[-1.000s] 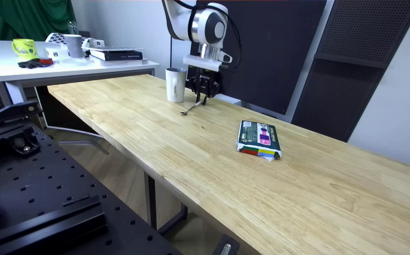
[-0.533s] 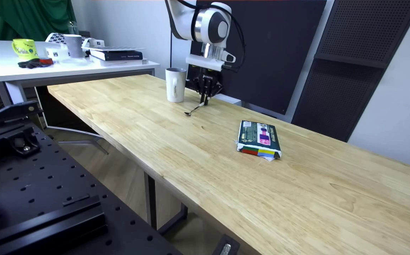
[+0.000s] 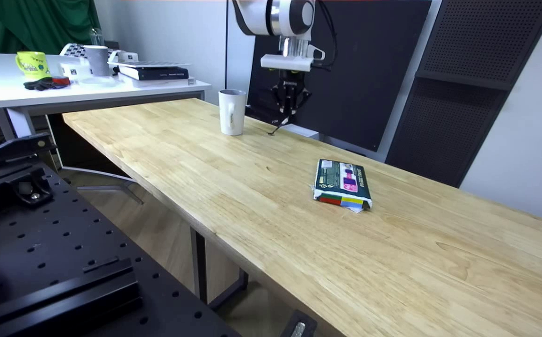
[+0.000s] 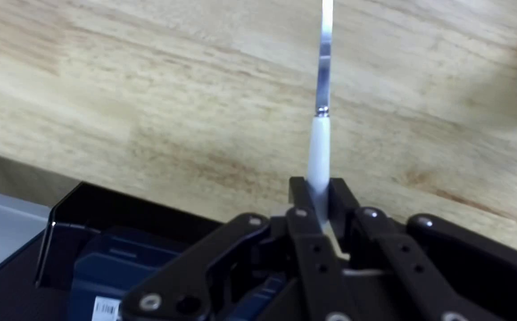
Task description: Put the spoon in the cup then take it out and put it on the table
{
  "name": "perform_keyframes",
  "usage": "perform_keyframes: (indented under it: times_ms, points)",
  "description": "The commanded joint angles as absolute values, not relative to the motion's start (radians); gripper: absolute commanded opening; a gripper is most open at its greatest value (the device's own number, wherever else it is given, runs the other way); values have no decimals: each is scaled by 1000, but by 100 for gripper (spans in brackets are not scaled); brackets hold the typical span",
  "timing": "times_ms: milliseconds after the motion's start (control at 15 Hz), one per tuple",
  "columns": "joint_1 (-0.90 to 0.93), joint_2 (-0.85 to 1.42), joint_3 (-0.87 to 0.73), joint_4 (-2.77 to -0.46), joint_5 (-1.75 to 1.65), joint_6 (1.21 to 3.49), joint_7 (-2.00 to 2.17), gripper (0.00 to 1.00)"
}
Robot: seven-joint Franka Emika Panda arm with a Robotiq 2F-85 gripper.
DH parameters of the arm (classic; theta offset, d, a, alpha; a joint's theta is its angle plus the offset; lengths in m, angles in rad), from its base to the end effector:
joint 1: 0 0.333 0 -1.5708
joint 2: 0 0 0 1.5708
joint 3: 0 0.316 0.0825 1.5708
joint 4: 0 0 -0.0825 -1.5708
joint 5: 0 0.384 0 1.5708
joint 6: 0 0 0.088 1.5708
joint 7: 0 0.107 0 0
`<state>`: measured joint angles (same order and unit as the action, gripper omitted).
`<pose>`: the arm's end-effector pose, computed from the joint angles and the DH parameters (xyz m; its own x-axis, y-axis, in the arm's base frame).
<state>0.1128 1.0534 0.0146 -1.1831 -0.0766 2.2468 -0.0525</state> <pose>0.7521 0.0910 0.1393 0.9758 0.2185 0.0070 0.2179 -0.9748 0.0480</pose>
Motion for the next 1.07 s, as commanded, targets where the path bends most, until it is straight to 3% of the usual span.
perform_keyframes:
  times_ms: [0, 600, 1000]
  points:
    - [137, 1003, -11, -1156, -129, 2239, -48, 4]
    - [148, 867, 23, -1161, -145, 2312, -96, 4]
    - [112, 790, 131, -1241, -58, 2490, -184, 4]
